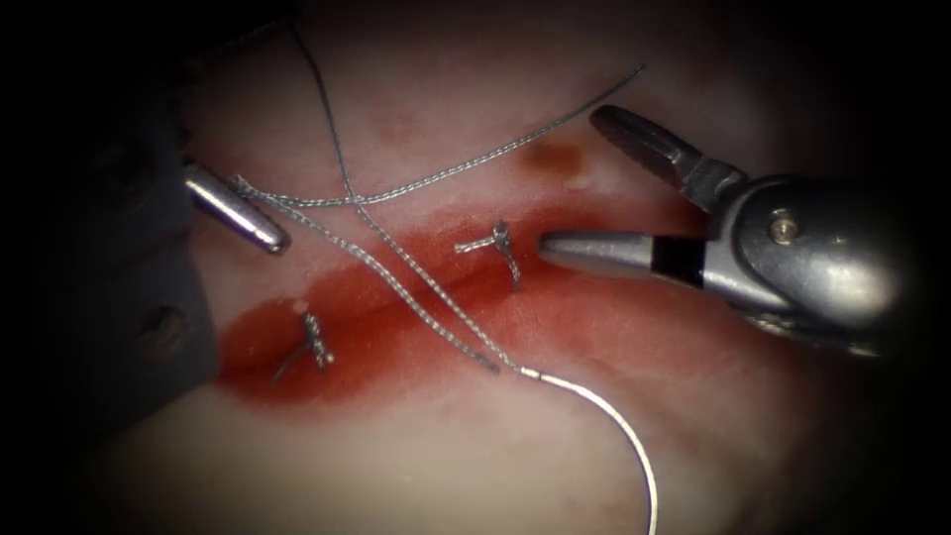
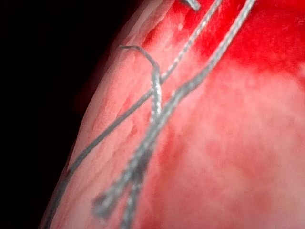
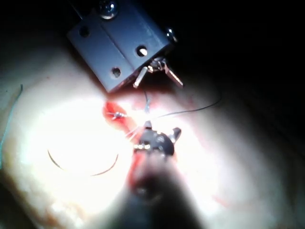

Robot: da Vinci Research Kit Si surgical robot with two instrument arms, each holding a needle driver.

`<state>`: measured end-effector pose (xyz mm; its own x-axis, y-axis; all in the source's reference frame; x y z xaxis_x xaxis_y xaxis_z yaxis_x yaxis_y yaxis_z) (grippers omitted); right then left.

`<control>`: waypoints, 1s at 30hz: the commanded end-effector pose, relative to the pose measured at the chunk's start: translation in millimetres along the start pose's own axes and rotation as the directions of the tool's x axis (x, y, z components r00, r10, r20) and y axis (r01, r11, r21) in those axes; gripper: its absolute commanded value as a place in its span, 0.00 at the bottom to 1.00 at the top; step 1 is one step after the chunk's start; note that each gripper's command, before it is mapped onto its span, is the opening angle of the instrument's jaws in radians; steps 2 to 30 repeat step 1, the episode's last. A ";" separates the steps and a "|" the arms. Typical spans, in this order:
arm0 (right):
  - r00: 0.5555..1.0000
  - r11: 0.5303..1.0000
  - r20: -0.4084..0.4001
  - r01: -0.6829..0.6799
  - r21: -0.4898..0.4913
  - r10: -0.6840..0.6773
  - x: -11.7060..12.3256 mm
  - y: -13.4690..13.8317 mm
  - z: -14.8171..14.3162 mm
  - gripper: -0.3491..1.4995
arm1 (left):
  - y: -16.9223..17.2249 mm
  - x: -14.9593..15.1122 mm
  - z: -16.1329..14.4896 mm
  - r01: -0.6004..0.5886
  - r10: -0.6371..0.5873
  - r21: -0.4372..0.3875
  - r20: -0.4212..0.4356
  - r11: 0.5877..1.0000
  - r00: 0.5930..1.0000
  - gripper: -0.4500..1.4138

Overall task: Wound Closure
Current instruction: Cut the suture tail.

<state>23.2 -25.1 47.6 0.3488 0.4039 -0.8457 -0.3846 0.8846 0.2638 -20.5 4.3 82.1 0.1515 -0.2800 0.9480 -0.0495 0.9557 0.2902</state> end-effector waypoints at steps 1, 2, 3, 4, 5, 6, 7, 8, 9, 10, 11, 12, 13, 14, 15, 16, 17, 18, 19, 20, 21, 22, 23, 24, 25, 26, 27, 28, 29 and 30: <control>1.000 1.000 -0.004 0.003 -0.007 -0.003 1.1 0.1 1.0 0.92 | 1.0 -0.6 0.1 -0.006 0.006 0.000 0.003 1.000 1.000 0.78; 1.000 1.000 -0.004 0.003 -0.007 -0.003 1.1 0.1 1.0 0.92 | 1.0 -0.6 0.1 -0.006 0.006 0.000 0.003 1.000 1.000 0.78; 1.000 1.000 -0.004 0.003 -0.007 -0.003 1.1 0.1 1.0 0.92 | 1.0 -0.6 0.1 -0.006 0.006 0.000 0.003 1.000 1.000 0.78; 1.000 1.000 -0.004 0.003 -0.007 -0.003 1.1 0.1 1.0 0.92 | 1.0 -0.6 0.1 -0.006 0.006 0.000 0.003 1.000 1.000 0.78; 1.000 1.000 -0.004 0.003 -0.007 -0.003 1.1 0.1 1.0 0.92 | 1.0 -0.6 0.1 -0.006 0.006 0.000 0.003 1.000 1.000 0.78; 1.000 1.000 -0.004 0.003 -0.007 -0.003 1.1 0.1 1.0 0.92 | 1.0 -0.6 0.1 -0.006 0.006 0.000 0.003 1.000 1.000 0.78; 1.000 1.000 -0.004 0.003 -0.007 -0.003 1.1 0.1 1.0 0.92 | 1.0 -0.6 0.1 -0.006 0.006 0.000 0.003 1.000 1.000 0.78; 1.000 1.000 -0.004 0.003 -0.007 -0.003 1.1 0.1 1.0 0.92 | 1.0 -0.6 0.1 -0.006 0.006 0.000 0.003 1.000 1.000 0.78; 1.000 1.000 -0.004 0.003 -0.007 -0.003 1.1 0.1 1.0 0.92 | 1.0 -0.6 0.1 -0.006 0.006 0.000 0.003 1.000 1.000 0.78; 1.000 1.000 -0.004 0.003 -0.007 -0.003 1.1 0.1 1.0 0.92 | 1.0 -0.6 0.1 -0.006 0.006 0.000 0.003 1.000 1.000 0.78; 1.000 1.000 -0.004 0.003 -0.007 -0.003 1.1 0.1 1.0 0.92 | 1.0 -0.6 0.1 -0.006 0.006 0.000 0.003 1.000 1.000 0.78; 1.000 1.000 -0.004 0.003 -0.007 -0.003 1.1 0.1 1.0 0.92 | 1.0 -0.6 0.1 -0.006 0.006 0.000 0.003 1.000 1.000 0.78; 1.000 1.000 -0.004 0.003 -0.007 -0.003 1.1 0.1 1.0 0.92 | 1.0 -0.6 0.1 -0.006 0.006 0.000 0.003 1.000 1.000 0.78; 1.000 1.000 -0.004 0.003 -0.007 -0.003 1.1 0.1 1.0 0.92 | 1.0 -0.6 0.1 -0.006 0.006 0.000 0.003 1.000 1.000 0.78; 1.000 1.000 -0.004 0.003 -0.007 -0.003 1.1 0.1 1.0 0.92 | 1.0 -0.6 0.1 -0.006 0.006 0.000 0.003 1.000 1.000 0.78; 1.000 1.000 -0.004 0.003 -0.007 -0.003 1.1 0.1 1.0 0.92 | 1.0 -0.6 0.1 -0.006 0.006 0.000 0.003 1.000 1.000 0.78; 1.000 1.000 -0.004 0.003 -0.007 -0.003 1.1 0.1 1.0 0.92 | 1.0 -0.6 0.1 -0.006 0.006 0.000 0.003 1.000 1.000 0.78; 1.000 1.000 -0.004 0.003 -0.007 -0.003 1.1 0.1 1.0 0.92 | 1.0 -0.6 0.1 -0.006 0.006 0.000 0.003 1.000 1.000 0.78; 1.000 1.000 -0.004 0.003 -0.007 -0.003 1.1 0.1 1.0 0.92 | 1.0 -0.6 0.1 -0.006 0.006 0.000 0.003 1.000 1.000 0.78; 1.000 1.000 -0.004 0.003 -0.007 -0.003 1.1 0.1 1.0 0.92 | 1.0 -0.6 0.1 -0.006 0.006 0.000 0.003 1.000 1.000 0.78; 1.000 1.000 -0.004 0.003 -0.007 -0.003 1.1 0.1 1.0 0.92 | 1.0 -0.6 0.1 -0.006 0.006 0.000 0.003 1.000 1.000 0.78; 1.000 1.000 -0.004 0.003 -0.007 -0.003 1.1 0.1 1.0 0.92 | 1.0 -0.6 0.1 -0.006 0.006 0.000 0.003 1.000 1.000 0.78; 1.000 1.000 -0.004 0.003 -0.007 -0.003 1.1 0.1 1.0 0.92 | 1.0 -0.6 0.1 -0.006 0.006 0.000 0.003 1.000 1.000 0.78; 1.000 1.000 -0.004 0.003 -0.007 -0.003 1.1 0.1 1.0 0.92 | 1.0 -0.6 0.1 -0.006 0.006 0.000 0.003 1.000 1.000 0.78; 1.000 1.000 -0.004 0.003 -0.007 -0.003 1.1 0.1 1.0 0.92 | 1.0 -0.6 0.1 -0.006 0.006 0.000 0.003 1.000 1.000 0.78; 1.000 1.000 -0.004 0.003 -0.007 -0.003 1.1 0.1 1.0 0.92 | 1.0 -0.6 0.1 -0.006 0.006 0.000 0.003 1.000 1.000 0.78; 1.000 1.000 -0.004 0.003 -0.007 -0.003 1.1 0.1 1.0 0.92 | 1.0 -0.6 0.1 -0.006 0.006 0.000 0.003 1.000 1.000 0.78; 1.000 1.000 -0.004 0.003 -0.007 -0.003 1.1 0.1 1.0 0.92 | 1.0 -0.6 0.1 -0.006 0.006 0.000 0.003 1.000 1.000 0.78; 1.000 1.000 -0.004 0.003 -0.007 -0.003 1.1 0.1 1.0 0.92 | 1.0 -0.6 0.1 -0.006 0.006 0.000 0.003 1.000 1.000 0.78; 1.000 1.000 -0.004 0.003 -0.007 -0.003 1.1 0.1 1.0 0.92 | 1.0 -0.6 0.1 -0.006 0.006 0.000 0.003 1.000 1.000 0.78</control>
